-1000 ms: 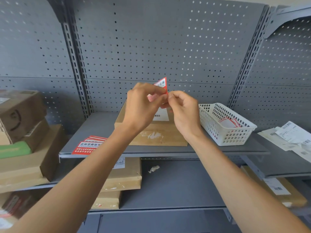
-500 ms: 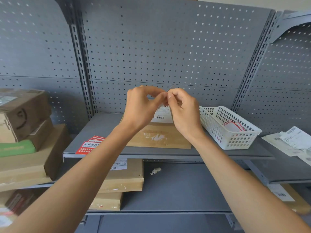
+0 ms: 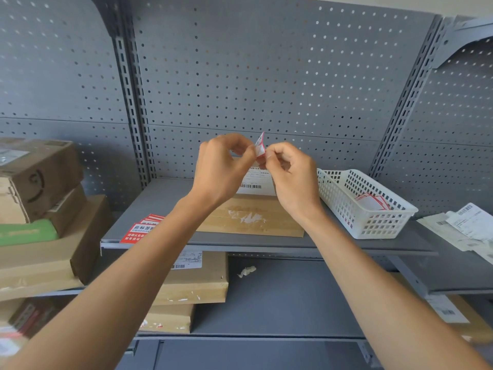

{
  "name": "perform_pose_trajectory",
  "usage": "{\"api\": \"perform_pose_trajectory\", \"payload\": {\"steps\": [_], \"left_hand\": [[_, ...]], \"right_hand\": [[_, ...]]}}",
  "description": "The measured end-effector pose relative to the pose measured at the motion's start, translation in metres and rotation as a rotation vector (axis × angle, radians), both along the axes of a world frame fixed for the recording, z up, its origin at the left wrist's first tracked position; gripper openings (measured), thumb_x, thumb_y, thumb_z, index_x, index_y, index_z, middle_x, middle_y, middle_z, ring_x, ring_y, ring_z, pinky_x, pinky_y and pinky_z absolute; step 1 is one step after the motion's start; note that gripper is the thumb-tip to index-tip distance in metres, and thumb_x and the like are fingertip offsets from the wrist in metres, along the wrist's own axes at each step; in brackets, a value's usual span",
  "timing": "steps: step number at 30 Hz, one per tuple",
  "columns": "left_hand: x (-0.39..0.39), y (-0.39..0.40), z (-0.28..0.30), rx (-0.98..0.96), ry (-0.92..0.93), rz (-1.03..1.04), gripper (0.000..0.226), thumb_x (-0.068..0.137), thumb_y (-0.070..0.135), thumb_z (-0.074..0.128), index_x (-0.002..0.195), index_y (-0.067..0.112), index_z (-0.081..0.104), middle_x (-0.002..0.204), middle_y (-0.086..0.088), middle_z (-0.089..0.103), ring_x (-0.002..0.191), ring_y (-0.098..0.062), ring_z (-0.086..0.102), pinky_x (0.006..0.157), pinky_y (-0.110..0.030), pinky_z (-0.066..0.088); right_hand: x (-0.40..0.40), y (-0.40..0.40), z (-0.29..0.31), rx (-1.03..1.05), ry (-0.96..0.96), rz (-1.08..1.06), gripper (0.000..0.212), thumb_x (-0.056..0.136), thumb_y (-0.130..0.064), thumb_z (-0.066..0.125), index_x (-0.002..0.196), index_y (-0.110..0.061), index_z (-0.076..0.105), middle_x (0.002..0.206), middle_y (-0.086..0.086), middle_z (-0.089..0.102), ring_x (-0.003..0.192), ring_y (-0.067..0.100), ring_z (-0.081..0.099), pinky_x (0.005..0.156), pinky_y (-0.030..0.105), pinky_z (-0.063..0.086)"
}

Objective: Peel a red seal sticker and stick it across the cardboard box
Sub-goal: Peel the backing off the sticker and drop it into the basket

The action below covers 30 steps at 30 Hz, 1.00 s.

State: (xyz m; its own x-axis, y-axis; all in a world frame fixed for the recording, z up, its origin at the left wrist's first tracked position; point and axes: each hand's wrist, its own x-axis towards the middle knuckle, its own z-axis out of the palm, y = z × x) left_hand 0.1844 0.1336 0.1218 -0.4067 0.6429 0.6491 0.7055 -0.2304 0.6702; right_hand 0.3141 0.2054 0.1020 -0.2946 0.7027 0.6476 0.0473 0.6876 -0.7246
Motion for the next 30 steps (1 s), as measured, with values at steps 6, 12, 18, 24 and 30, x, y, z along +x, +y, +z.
{"api": "perform_pose_trajectory", "payload": {"steps": [6,12,18,24,30], "left_hand": [[-0.012,0.003,-0.002,0.034,-0.150,0.011,0.018,0.093,0.016,0.059,0.080,0.014,0.072,0.081,0.009,0.074,0.078,-0.002,0.063,0.075,-0.013,0.045],[-0.030,0.005,-0.005,0.035,-0.265,0.029,0.019,0.095,0.019,0.058,0.082,0.016,0.071,0.083,0.005,0.074,0.075,-0.004,0.064,0.068,-0.015,0.047],[-0.041,0.004,-0.007,0.041,-0.325,0.087,0.023,0.096,0.022,0.057,0.086,0.009,0.073,0.087,-0.007,0.075,0.051,0.005,0.047,0.050,-0.009,0.036],[-0.049,0.003,-0.006,0.052,-0.401,0.151,0.023,0.096,0.021,0.056,0.087,0.009,0.074,0.087,-0.008,0.075,0.047,0.003,0.048,0.045,-0.010,0.038],[-0.061,0.004,-0.008,0.087,-0.462,0.207,0.024,0.095,0.018,0.054,0.085,0.009,0.074,0.087,-0.013,0.075,0.068,-0.010,0.059,0.055,-0.011,0.043]], "right_hand": [[0.004,0.007,0.000,-0.073,0.064,-0.028,0.013,0.093,-0.007,0.058,0.085,-0.012,0.067,0.084,0.004,0.076,0.085,0.022,0.074,0.083,0.036,0.057],[0.010,0.015,-0.003,-0.156,0.108,-0.053,0.015,0.099,-0.003,0.055,0.090,-0.005,0.067,0.081,0.000,0.074,0.071,-0.001,0.069,0.066,0.008,0.046],[0.014,0.022,-0.004,-0.201,0.133,-0.085,0.014,0.100,-0.004,0.055,0.094,-0.005,0.067,0.081,0.000,0.075,0.068,-0.003,0.068,0.065,0.008,0.046],[0.018,0.027,-0.004,-0.211,0.151,-0.130,0.014,0.100,-0.005,0.054,0.096,-0.003,0.068,0.084,0.005,0.076,0.068,-0.001,0.068,0.066,0.010,0.049],[0.023,0.036,-0.005,-0.239,0.187,-0.175,0.015,0.098,-0.005,0.054,0.091,-0.010,0.066,0.081,0.001,0.075,0.066,-0.002,0.068,0.066,0.014,0.050]]}}
